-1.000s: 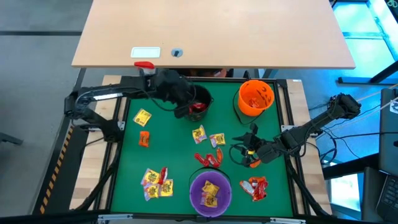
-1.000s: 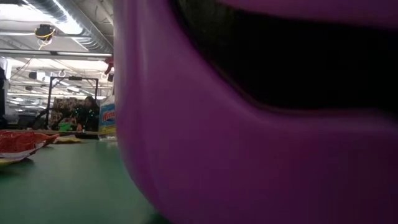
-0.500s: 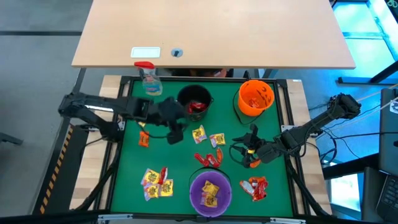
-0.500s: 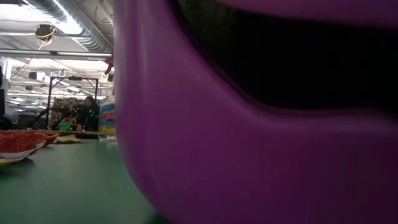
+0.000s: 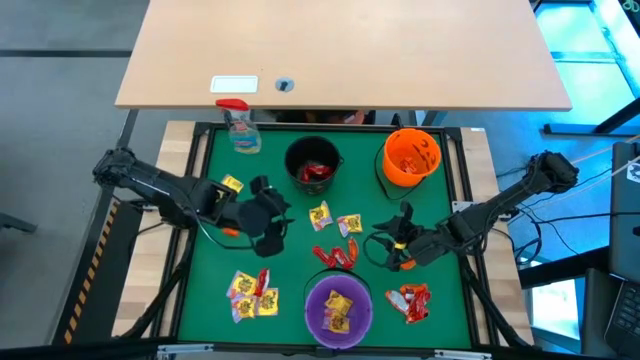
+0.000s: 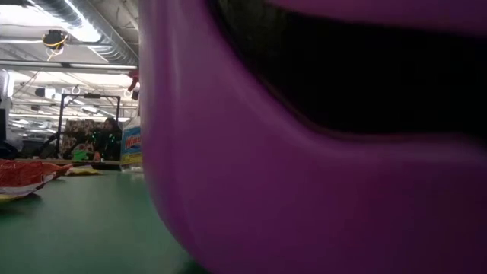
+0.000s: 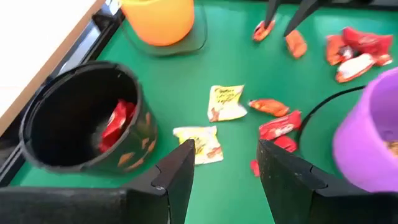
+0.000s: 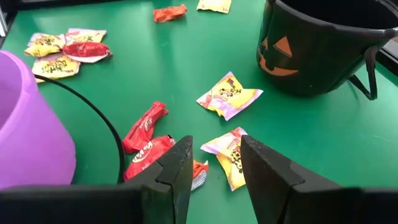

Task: Sort candy
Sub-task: Put the orange chocolate into the orange bucket

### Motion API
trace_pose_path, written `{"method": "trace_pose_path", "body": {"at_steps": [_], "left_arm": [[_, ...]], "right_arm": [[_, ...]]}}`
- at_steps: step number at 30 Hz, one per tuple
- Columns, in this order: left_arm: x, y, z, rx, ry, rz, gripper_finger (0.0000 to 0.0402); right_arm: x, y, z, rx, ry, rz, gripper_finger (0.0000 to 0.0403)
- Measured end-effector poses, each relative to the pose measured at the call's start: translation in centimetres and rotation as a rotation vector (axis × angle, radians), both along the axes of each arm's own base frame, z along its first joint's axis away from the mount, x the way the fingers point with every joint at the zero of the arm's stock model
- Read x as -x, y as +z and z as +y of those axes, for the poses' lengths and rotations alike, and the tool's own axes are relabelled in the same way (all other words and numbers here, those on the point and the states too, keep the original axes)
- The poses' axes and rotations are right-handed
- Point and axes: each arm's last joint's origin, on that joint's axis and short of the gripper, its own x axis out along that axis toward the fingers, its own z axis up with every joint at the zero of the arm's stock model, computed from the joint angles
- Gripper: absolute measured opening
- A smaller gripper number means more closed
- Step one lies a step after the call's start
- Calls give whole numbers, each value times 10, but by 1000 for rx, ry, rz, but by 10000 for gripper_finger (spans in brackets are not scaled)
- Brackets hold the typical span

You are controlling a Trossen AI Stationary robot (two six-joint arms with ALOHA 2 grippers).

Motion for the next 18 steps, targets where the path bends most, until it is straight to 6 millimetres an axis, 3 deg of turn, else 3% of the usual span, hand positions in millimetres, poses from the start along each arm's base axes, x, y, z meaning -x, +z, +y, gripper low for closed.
{"method": "trace_pose_path", "body": {"at_steps": [11, 18], "left_arm": [[-1, -2, 0, 9, 7, -9, 162], [-5, -30, -1, 25, -33, 11, 162]], "right_arm": [[-1, 0, 0, 36, 2, -1, 131], [-5, 6, 2, 40, 2, -74, 131]]}}
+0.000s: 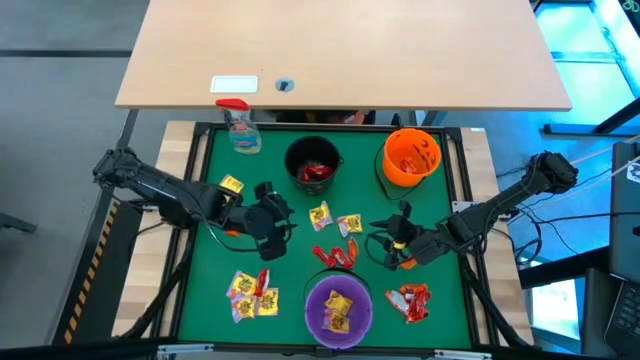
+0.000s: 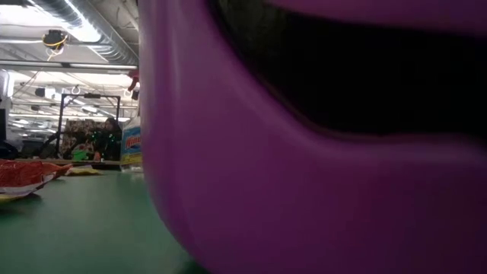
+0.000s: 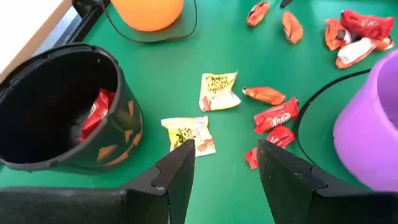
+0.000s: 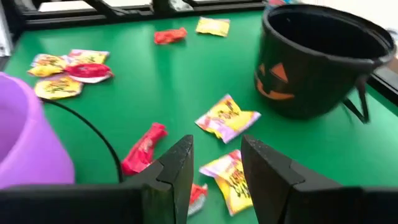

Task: Sort candy
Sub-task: Put the orange chocolate into the orange bucket

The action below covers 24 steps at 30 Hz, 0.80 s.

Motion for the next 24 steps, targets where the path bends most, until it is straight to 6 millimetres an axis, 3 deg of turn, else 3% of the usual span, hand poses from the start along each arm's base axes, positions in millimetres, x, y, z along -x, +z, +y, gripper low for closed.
{"method": "trace_pose_path", "body": {"at_steps": [6, 13, 18, 24], "left_arm": [[7, -12, 2, 0, 1, 13, 163], [29, -12, 15, 43, 64, -58, 162], [46, -14, 19, 84, 56, -188, 162], [62, -31, 24, 131, 63, -284, 162]], "right_arm": [[-2, 3, 2, 13, 45, -23, 131], [-6, 10, 4, 24, 72, -87, 131], [-8, 14, 6, 29, 103, -120, 131], [-9, 18, 7, 47, 119, -151, 131]]}}
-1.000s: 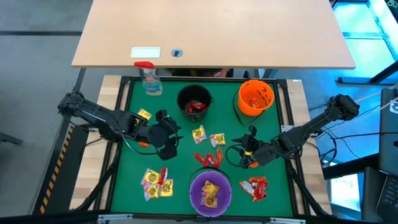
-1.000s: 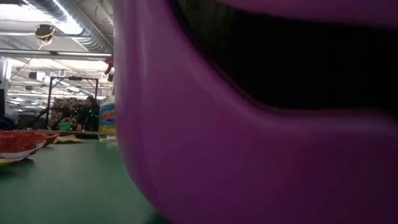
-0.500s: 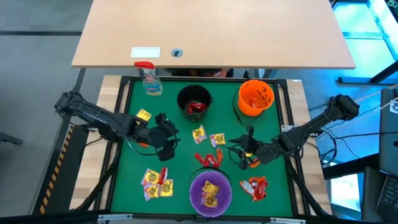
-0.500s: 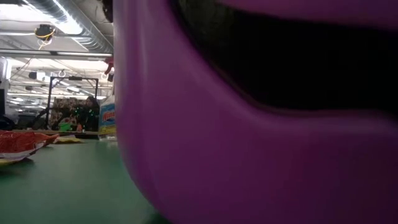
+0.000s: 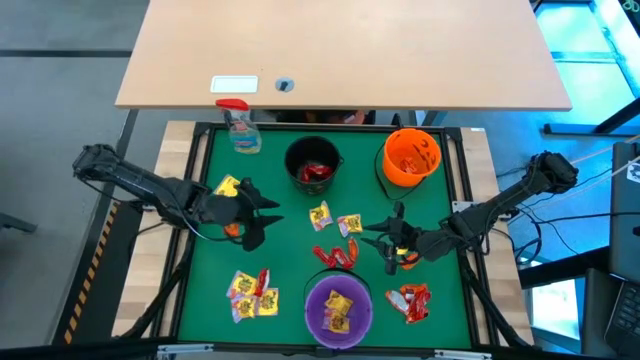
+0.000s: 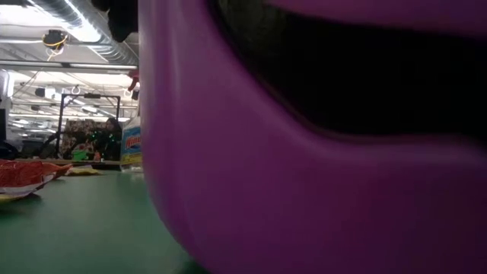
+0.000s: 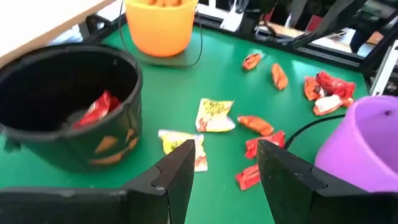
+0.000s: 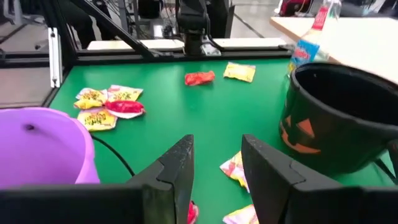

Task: Sort candy
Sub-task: Put the orange chocolate into the orange bucket

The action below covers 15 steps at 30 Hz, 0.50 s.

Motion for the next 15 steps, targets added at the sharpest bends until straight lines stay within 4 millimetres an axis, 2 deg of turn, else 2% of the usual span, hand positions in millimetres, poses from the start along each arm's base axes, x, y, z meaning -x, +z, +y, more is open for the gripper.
{"method": "trace_pose_path", "body": {"at_steps": [5, 15], "left_arm": [[8, -13, 3, 40, 28, 15, 163], [7, -5, 3, 80, 45, -20, 163]], "right_arm": [[8, 4, 9, 59, -7, -30, 131], [25, 7, 29, 92, 23, -54, 130]]}}
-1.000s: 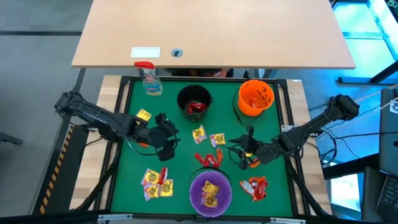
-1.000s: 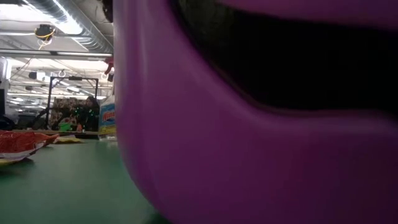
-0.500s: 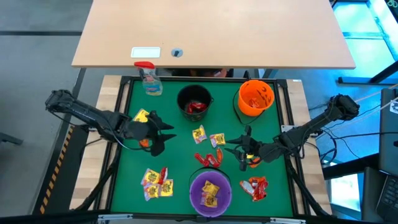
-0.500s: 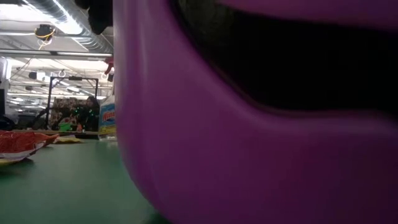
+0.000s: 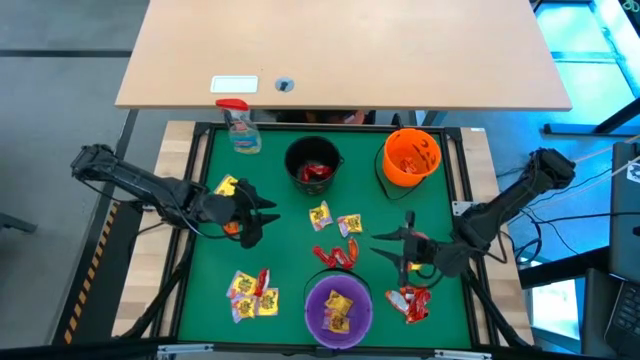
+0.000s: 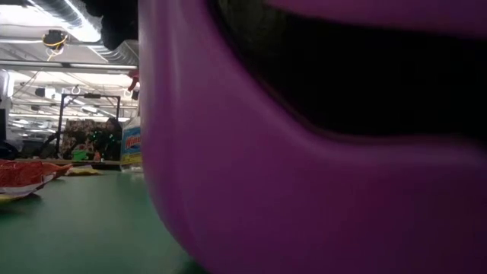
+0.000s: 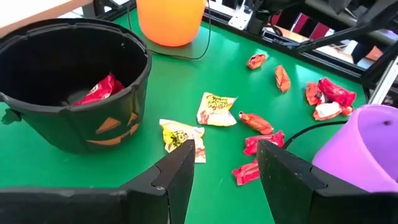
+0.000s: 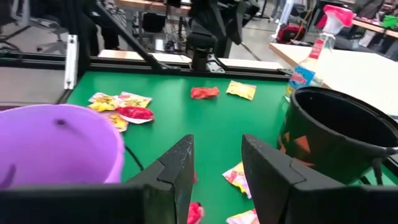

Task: Sort candy
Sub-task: Put the orange chocolate into the orange bucket

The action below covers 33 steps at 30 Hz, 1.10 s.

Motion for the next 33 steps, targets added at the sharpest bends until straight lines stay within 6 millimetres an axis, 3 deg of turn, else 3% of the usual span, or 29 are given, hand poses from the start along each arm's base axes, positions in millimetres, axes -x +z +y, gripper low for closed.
{"method": "trace_pose_path", "body": {"at_steps": [6, 11, 16, 26, 33], "left_arm": [[0, 6, 0, 1, -8, -9, 163], [0, 7, 0, -11, -15, -3, 163], [0, 7, 0, -23, -23, 1, 163], [0, 7, 0, -40, -30, 6, 163], [0, 7, 0, -47, -34, 7, 163]], "right_arm": [[13, -12, -2, -31, 2, -26, 130], [33, -30, -22, -132, -25, -113, 130], [50, -34, -37, -201, -31, -135, 130], [73, -34, -55, -207, -29, 211, 131], [84, -27, -59, -336, -73, 519, 131]]}}
